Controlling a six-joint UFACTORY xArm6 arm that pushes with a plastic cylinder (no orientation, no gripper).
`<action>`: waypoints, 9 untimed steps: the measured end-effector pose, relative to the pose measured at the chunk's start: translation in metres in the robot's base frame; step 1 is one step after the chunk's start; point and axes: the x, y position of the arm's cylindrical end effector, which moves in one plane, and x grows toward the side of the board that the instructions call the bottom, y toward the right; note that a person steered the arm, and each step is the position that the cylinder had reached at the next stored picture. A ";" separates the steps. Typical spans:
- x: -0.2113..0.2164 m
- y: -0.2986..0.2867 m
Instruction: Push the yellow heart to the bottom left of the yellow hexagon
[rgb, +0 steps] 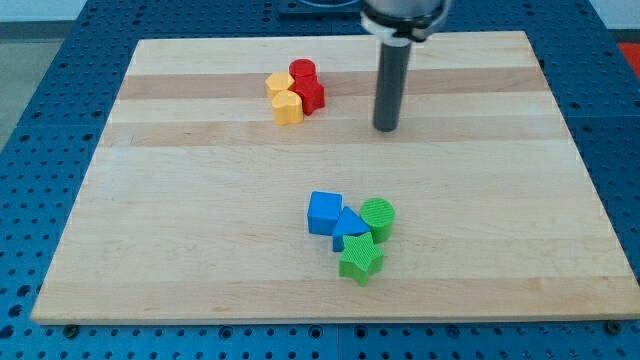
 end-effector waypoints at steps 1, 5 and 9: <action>0.000 -0.038; -0.014 -0.090; -0.037 -0.111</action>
